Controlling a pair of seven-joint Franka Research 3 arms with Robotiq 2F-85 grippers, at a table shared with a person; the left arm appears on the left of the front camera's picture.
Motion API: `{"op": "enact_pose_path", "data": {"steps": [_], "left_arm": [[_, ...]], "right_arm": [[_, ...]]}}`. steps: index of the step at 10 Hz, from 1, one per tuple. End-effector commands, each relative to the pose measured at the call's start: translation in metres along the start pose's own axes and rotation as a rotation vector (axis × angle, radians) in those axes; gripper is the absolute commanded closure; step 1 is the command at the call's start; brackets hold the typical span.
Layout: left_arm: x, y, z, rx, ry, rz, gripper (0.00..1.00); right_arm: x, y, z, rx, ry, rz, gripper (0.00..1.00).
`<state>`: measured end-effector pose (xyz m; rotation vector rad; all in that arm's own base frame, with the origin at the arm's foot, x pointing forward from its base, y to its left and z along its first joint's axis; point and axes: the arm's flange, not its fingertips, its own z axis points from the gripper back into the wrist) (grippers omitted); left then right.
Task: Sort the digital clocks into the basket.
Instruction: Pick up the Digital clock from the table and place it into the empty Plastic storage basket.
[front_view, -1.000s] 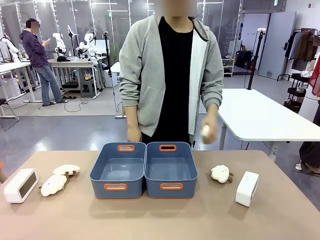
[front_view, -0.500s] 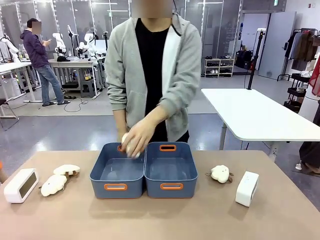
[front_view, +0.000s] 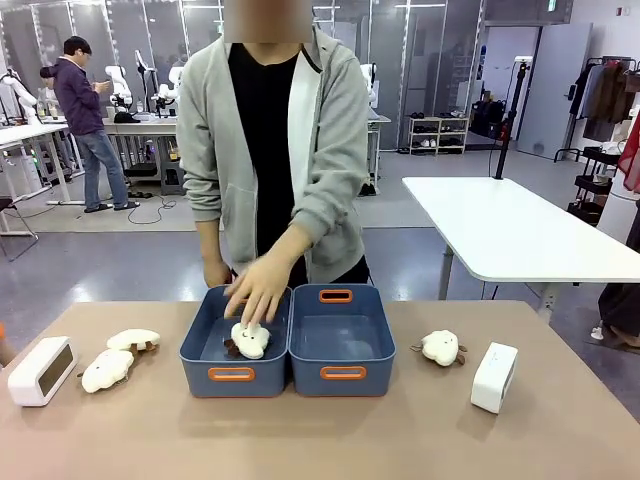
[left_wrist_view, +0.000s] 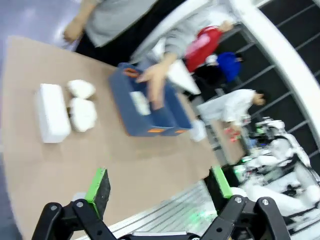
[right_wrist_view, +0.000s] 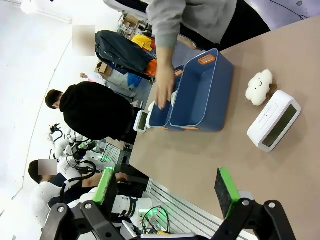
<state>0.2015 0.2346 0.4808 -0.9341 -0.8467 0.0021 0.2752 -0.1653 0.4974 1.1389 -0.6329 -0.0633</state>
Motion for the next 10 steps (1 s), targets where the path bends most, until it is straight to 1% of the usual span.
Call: {"op": "enact_pose_path", "data": {"steps": [1,3,4,5,6,7,8,9,10], "left_arm": [[0.031,-0.01,-0.04,0.335,0.171,-0.079,0.0],[0.059,-0.006,-0.092,0.564,0.311,-0.145,0.0],[0.07,-0.002,-0.116,0.602,0.404,-0.168,0.0],[0.078,0.006,-0.144,0.656,0.471,-0.218,0.0],[0.081,0.011,-0.164,0.699,0.526,-0.242,0.0],[0.082,0.016,-0.181,0.713,0.578,-0.253,0.0],[0.082,0.018,-0.196,0.725,0.603,-0.256,0.0],[0.082,0.026,-0.217,0.746,0.607,-0.252,0.0],[0.08,0.033,-0.235,0.761,0.596,-0.209,0.0]], "right_arm": [[0.001,0.0,0.0,0.009,-0.003,0.015,0.0],[0.001,0.0,0.0,0.009,-0.003,0.015,0.0],[0.001,0.0,0.0,0.009,-0.003,0.015,0.0],[0.001,0.0,0.0,0.009,-0.003,0.015,0.0],[0.001,0.0,0.0,0.009,-0.003,0.015,0.0],[0.001,0.0,0.0,0.009,-0.003,0.015,0.0],[0.001,0.0,0.0,0.009,-0.003,0.015,0.0],[0.001,0.0,0.0,0.009,-0.003,0.015,0.0],[0.001,0.0,0.0,0.009,-0.003,0.015,0.0]]}}
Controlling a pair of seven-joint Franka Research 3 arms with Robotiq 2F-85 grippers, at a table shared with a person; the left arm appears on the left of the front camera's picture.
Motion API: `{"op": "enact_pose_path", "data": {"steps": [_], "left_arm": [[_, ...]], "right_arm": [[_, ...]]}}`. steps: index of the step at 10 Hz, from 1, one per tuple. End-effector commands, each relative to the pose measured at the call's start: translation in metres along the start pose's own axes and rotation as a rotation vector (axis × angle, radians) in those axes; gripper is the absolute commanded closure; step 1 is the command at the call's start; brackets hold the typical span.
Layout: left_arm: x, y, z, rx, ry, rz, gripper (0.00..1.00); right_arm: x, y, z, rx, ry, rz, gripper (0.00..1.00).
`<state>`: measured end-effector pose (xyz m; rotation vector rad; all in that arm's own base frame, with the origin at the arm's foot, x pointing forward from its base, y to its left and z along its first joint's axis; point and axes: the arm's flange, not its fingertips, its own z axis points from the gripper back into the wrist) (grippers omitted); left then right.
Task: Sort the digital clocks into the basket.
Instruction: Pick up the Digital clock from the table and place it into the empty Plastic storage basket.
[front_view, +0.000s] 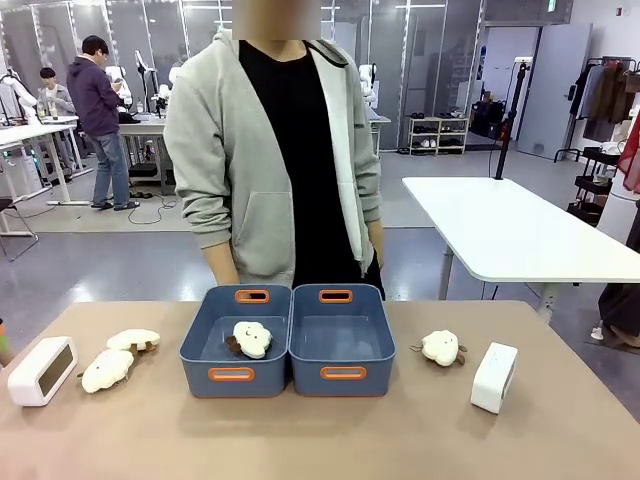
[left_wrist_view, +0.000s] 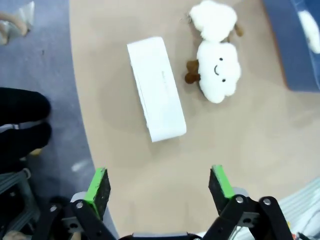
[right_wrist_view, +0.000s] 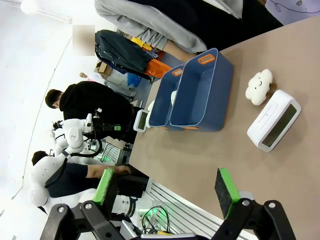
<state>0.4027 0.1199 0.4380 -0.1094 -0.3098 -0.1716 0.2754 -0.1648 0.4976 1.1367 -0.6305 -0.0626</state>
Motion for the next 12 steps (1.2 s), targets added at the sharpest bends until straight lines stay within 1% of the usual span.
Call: {"op": "enact_pose_path", "data": {"steps": [1,3,5,7,8,10,11,12], "left_arm": [[0.025,-0.004,-0.021,-0.013,-0.035,0.08,0.0],[0.049,-0.005,-0.061,0.038,-0.045,0.091,0.0],[0.061,-0.006,-0.086,0.061,-0.05,0.144,0.0],[0.058,-0.008,-0.108,0.128,-0.015,0.182,0.0],[0.057,-0.008,-0.123,0.135,-0.009,0.179,0.0],[0.047,-0.007,-0.135,0.148,0.021,0.221,0.0],[0.043,-0.005,-0.136,0.158,0.026,0.226,0.16],[0.044,-0.005,-0.137,0.165,0.024,0.224,0.58]], "right_arm": [[0.001,0.0,0.001,0.011,-0.006,0.015,0.0],[0.001,0.0,0.001,0.011,-0.006,0.015,0.0],[0.001,0.0,0.001,0.011,-0.006,0.015,0.0],[0.001,0.0,0.001,0.011,-0.006,0.015,0.0],[0.001,0.0,0.001,0.011,-0.006,0.015,0.0],[0.001,0.0,0.001,0.011,-0.006,0.015,0.0],[0.001,0.0,0.001,0.011,-0.006,0.015,0.0],[0.001,0.0,0.001,0.011,-0.006,0.015,0.0]]}}
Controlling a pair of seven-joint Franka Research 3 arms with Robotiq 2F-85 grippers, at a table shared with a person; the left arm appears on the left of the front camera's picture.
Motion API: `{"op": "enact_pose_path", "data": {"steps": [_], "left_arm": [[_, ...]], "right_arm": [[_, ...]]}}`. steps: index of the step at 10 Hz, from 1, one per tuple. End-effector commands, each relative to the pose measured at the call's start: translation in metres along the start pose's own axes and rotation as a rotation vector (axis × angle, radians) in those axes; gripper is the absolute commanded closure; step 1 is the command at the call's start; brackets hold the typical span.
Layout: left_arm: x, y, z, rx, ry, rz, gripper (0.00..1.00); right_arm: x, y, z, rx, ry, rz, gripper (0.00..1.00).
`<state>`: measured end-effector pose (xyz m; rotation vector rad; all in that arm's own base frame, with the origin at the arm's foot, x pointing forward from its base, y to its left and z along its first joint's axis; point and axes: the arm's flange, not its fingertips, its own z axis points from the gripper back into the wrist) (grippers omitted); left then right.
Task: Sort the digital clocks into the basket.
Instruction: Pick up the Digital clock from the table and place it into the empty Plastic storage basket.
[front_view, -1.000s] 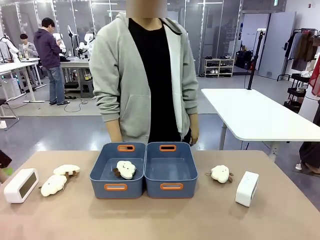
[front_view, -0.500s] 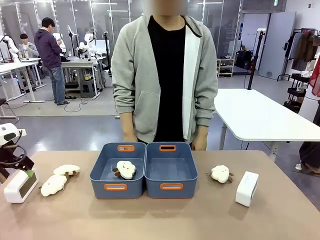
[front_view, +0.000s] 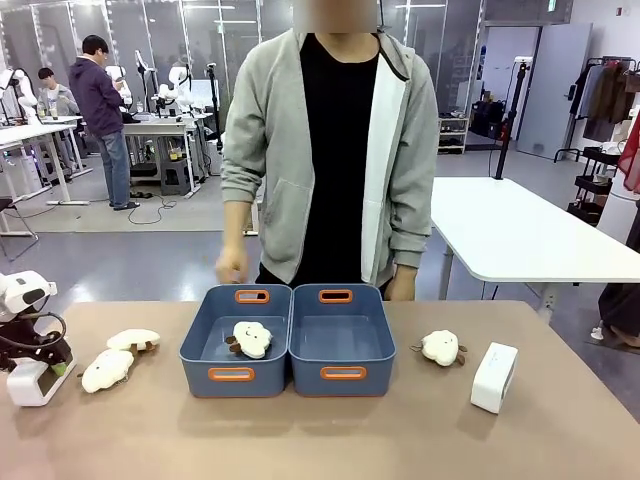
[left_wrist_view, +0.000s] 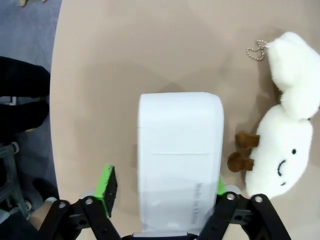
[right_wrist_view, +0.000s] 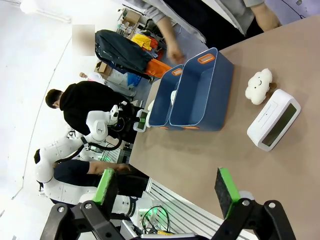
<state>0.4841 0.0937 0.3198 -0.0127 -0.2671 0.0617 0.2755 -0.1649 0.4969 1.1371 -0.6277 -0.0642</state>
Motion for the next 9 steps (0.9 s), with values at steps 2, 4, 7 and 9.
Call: {"op": "enact_pose_path", "data": {"steps": [2,4,7,9], "left_arm": [[-0.0043,-0.003,0.0041,0.037,-0.009,0.013,1.0],[-0.0069,-0.003,0.006,0.032,-0.013,0.019,1.0],[-0.0011,-0.0005,0.0039,0.017,-0.002,0.005,0.62],[-0.0011,-0.0005,0.0039,0.017,-0.002,0.005,0.62]], "right_arm": [[0.0013,0.0005,0.0011,0.012,-0.007,0.018,0.0],[0.0013,0.0005,0.0011,0.012,-0.007,0.018,0.0],[0.0013,0.0005,0.0011,0.012,-0.007,0.018,0.0],[0.0013,0.0005,0.0011,0.012,-0.007,0.018,0.0]]}}
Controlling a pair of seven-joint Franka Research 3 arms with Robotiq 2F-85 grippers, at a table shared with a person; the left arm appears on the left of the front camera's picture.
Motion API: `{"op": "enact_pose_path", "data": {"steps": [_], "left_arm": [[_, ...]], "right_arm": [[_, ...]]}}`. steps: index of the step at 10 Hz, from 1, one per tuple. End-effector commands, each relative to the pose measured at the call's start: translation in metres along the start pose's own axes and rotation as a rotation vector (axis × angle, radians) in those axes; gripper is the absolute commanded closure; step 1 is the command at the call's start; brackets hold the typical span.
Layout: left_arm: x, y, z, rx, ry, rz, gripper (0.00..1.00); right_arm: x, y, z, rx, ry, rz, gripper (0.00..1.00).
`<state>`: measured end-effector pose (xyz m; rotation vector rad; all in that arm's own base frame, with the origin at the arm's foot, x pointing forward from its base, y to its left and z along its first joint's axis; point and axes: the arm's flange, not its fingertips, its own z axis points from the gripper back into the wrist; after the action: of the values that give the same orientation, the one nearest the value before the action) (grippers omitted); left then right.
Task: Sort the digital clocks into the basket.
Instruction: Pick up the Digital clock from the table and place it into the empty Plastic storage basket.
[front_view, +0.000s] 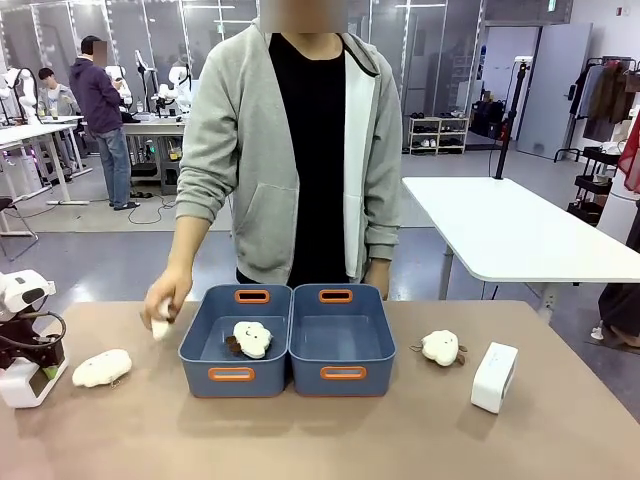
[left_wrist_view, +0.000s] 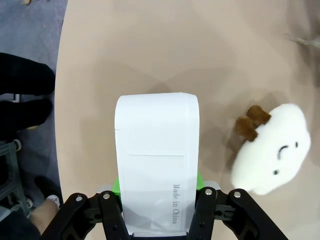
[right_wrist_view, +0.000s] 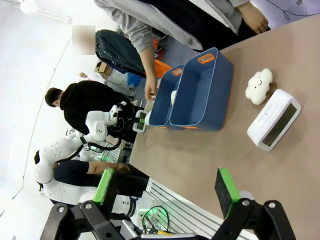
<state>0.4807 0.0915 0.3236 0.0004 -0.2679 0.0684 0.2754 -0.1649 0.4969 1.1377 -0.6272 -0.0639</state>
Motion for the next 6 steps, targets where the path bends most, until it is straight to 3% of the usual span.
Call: {"op": "enact_pose_path", "data": {"steps": [1,6], "left_arm": [[0.0014,0.0015,-0.0006,0.003,-0.001,0.0,0.62],[0.0014,0.0015,-0.0006,0.003,-0.001,0.0,0.62]], "right_arm": [[0.0014,0.0005,0.0011,0.011,-0.008,0.018,0.0],[0.0014,0.0005,0.0011,0.011,-0.008,0.018,0.0]]}}
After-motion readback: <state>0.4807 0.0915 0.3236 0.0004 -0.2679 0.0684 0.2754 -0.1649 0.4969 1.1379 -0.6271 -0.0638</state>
